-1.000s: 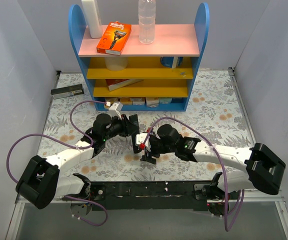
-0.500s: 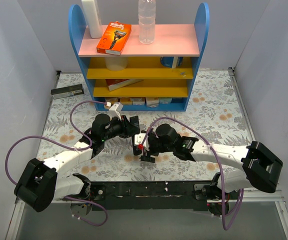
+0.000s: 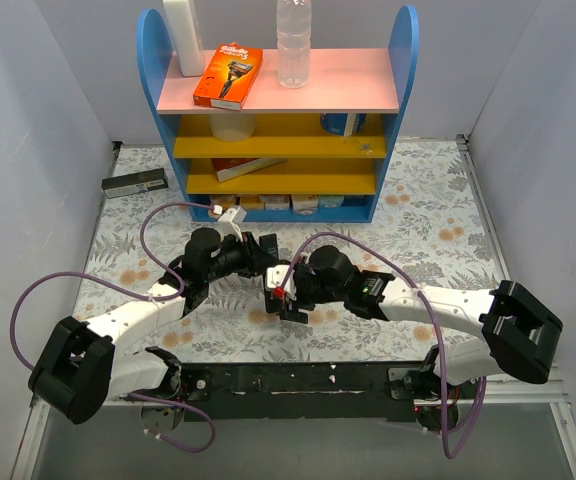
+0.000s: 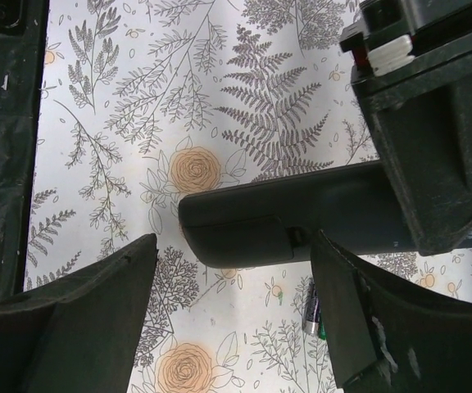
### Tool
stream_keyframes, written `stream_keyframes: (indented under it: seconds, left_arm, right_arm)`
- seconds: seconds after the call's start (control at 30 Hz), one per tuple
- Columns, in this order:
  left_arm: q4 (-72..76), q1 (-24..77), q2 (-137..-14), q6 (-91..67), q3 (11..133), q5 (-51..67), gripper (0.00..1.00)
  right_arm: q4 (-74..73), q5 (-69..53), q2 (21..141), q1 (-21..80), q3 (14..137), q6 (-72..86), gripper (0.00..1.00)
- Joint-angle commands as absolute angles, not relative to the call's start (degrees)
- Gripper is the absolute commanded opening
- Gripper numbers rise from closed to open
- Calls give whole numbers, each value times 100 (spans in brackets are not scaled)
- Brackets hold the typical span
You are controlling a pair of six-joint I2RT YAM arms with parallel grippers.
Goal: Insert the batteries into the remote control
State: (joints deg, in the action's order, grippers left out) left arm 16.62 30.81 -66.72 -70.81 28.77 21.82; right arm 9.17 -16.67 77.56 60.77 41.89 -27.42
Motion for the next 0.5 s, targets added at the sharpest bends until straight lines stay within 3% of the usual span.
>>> stream_keyframes:
  seconds: [0.0,0.47]
  left_arm:
    - [1802,3076,-6434,-7242,3076,2153,0]
    - [1907,3076,-6548,-7356,3173,2391,0]
  right_arm:
    - [941,-1924,7910,6073,4395,-2795,81]
    - [1176,-1864,7937,6073,4289,-2690,80]
